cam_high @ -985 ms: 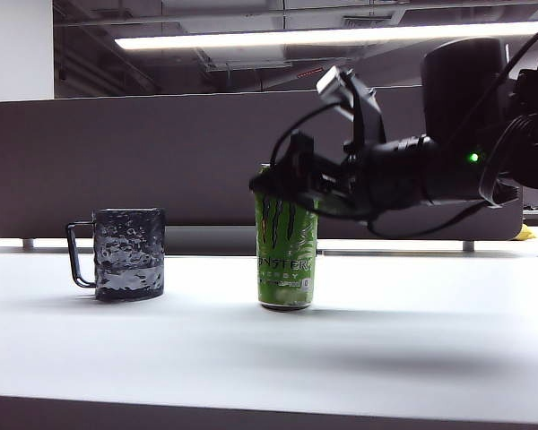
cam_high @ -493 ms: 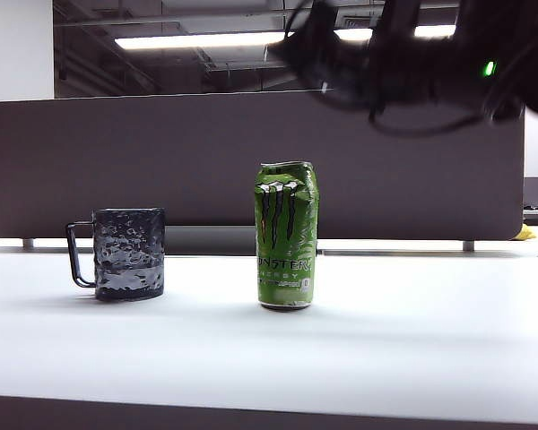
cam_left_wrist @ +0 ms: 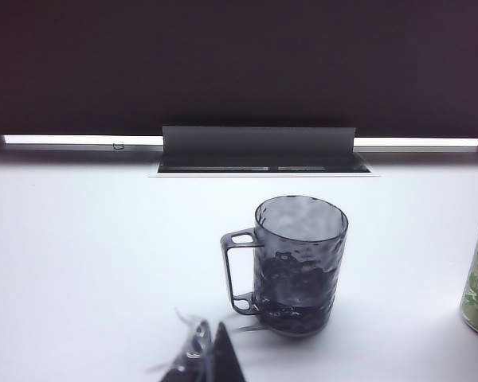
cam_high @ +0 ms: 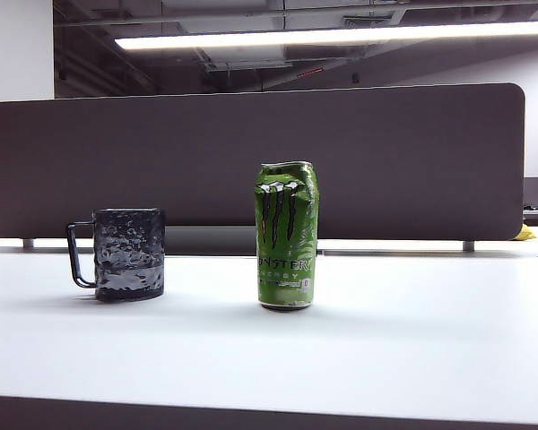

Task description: Pick up the metal can, pour some water into the cup, then place the can back on the table.

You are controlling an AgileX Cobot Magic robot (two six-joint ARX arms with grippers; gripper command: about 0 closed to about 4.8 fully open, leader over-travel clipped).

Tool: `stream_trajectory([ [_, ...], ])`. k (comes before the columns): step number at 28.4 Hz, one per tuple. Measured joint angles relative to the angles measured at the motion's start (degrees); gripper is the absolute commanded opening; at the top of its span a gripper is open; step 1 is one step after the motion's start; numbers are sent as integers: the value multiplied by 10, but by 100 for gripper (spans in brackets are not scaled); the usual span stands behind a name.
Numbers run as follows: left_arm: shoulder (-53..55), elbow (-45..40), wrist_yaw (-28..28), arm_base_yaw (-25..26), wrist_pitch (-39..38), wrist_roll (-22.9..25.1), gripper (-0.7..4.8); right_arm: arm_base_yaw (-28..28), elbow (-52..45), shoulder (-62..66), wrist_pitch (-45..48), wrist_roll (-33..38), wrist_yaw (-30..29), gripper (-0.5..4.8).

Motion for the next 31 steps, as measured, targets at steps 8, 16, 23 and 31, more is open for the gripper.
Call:
stream_trajectory([
  [8, 0, 0, 0, 0, 0, 0, -5, 0, 0, -202, -260, -38, 43, -9],
  [16, 0, 0, 0, 0, 0, 0, -5, 1, 0, -343, -512, -45, 128, -8],
  [23, 0, 0, 0, 0, 0, 0, -5, 1, -1, -443, -675, -56, 251, -8],
  [31, 0, 0, 0, 1, 0, 0, -5, 1, -1, -529, -799, -61, 330, -8],
])
